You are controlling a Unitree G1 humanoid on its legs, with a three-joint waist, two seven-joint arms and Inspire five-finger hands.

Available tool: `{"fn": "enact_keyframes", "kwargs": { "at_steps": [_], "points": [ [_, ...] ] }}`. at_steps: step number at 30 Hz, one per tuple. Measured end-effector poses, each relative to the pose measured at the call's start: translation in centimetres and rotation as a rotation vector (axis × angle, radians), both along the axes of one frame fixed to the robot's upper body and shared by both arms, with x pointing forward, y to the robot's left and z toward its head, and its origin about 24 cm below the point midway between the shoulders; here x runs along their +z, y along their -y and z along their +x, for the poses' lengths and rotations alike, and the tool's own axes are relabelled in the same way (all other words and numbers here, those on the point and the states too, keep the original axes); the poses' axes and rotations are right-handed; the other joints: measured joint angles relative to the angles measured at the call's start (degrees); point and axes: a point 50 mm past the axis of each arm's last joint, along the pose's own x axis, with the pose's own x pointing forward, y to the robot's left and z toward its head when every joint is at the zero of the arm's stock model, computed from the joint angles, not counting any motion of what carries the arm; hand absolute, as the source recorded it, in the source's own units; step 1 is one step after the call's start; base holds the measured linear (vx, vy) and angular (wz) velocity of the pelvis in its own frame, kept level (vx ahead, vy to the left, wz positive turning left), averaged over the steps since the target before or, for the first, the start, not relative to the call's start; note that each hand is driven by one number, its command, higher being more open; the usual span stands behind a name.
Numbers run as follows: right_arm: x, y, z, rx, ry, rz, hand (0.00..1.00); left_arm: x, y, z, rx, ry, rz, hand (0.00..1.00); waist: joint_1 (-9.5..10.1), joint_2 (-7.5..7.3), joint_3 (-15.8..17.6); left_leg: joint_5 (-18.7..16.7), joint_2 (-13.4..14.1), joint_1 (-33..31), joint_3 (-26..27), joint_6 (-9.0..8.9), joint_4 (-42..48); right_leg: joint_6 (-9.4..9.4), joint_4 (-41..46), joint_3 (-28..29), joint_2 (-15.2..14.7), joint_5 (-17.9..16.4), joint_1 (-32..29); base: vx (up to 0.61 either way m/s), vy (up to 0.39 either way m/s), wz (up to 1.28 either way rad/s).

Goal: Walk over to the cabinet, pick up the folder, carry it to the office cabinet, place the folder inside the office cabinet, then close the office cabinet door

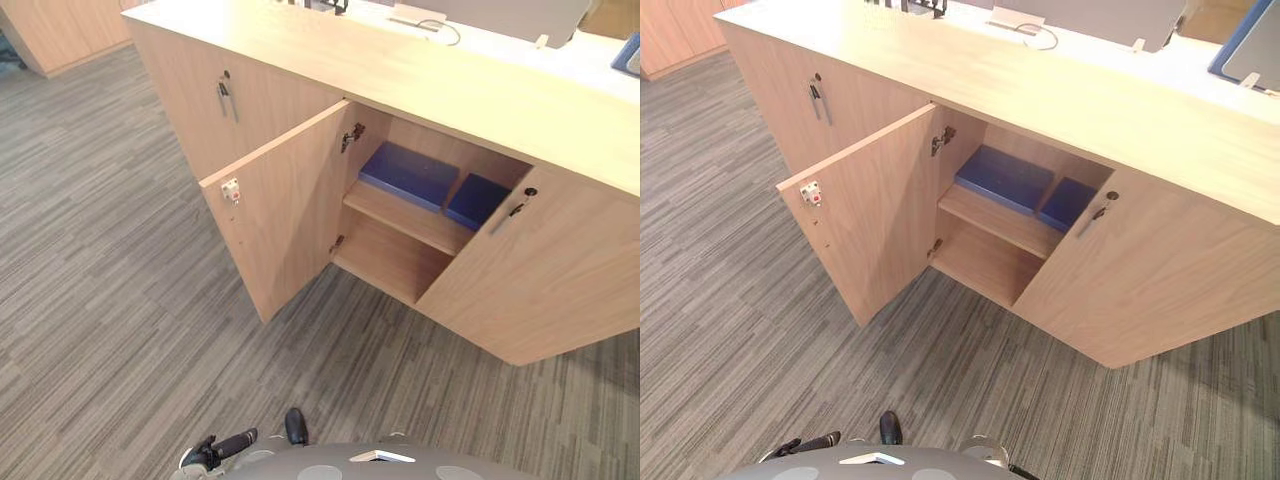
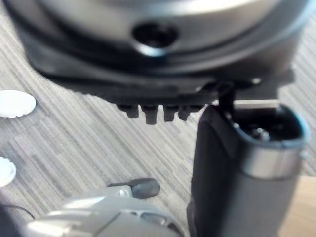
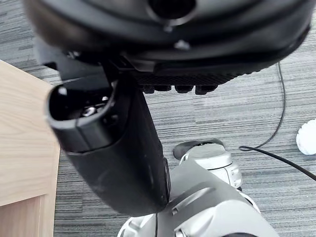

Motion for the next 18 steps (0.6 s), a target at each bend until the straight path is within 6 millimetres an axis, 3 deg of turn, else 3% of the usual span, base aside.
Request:
{"fn": "enact_keyframes", "kwargs": {
  "at_steps": [2,3,4,7,11,12,15,18],
  "points": [
    [0.0,-0.2,0.0,0.027,-0.006,0.004,1.00,0.0,0.0,0.0,-0.002,-0.001,0.001,1.00,-0.28,-0.39,0.25,0.59,-0.12,-0.22,-0.82,-0.08,-0.01,1.51,0.47,0.47,-0.21,-1.09,-0.03,-0.08,-0.027,0.21],
    [0.0,-0.3,0.0,0.034,-0.004,0.007,1.00,0.0,-0.2,0.0,-0.006,-0.002,0.007,1.00,-0.62,0.04,0.43,0.81,-0.24,-0.81,-1.74,0.37,-0.01,2.30,1.94,2.54,0.24,-2.87,-0.47,-0.03,-0.047,0.44],
    [0.0,-0.3,-0.1,0.046,0.000,0.005,1.00,0.1,-0.2,0.3,-0.023,0.003,0.009,1.00,-0.72,-0.64,0.46,1.08,-0.68,-1.17,-3.05,0.81,-0.01,2.92,3.24,6.85,1.45,-4.34,-1.29,-0.02,-0.064,0.54],
    [0.0,-0.4,-0.5,0.046,-0.008,0.006,1.00,0.2,-0.2,1.2,-0.050,0.017,0.020,1.00,-0.58,-0.65,0.75,1.57,-2.16,-1.39,-6.63,1.43,-0.01,2.97,3.79,9.58,2.35,-5.96,-0.83,0.04,-0.066,0.70],
    [0.0,-0.4,-0.4,0.045,-0.008,0.008,1.00,0.4,-0.4,1.9,-0.054,0.037,0.035,1.00,-0.09,-0.24,0.12,2.32,-2.88,-3.97,-9.37,1.42,-0.03,2.95,-0.74,9.35,3.90,-5.09,-0.32,0.12,-0.038,0.48],
    [-0.1,-0.5,-0.5,0.034,-0.009,0.013,1.00,0.7,-1.0,1.9,-0.026,0.069,0.048,1.00,0.91,-0.64,-0.13,2.31,-3.08,-5.10,-9.75,1.49,-0.01,2.52,-2.10,9.57,4.28,-3.97,-0.52,0.20,-0.055,0.18],
    [-0.2,-1.3,-0.9,-0.001,-0.010,0.049,1.00,3.4,-4.0,3.2,-0.002,0.263,0.100,1.00,1.43,-2.07,-0.07,2.23,-3.96,-5.70,-10.65,1.75,0.02,1.91,-3.11,9.31,4.21,-3.67,-0.20,0.16,-0.056,0.18],
    [-0.2,-1.1,-1.1,-0.029,-0.005,0.041,1.00,5.1,-6.6,5.1,0.028,0.353,0.160,1.00,2.31,-1.96,0.03,1.70,-4.50,-3.89,-11.25,1.89,0.02,1.23,-2.95,11.75,4.01,-3.68,1.62,0.11,-0.033,0.20]
  ]
}}
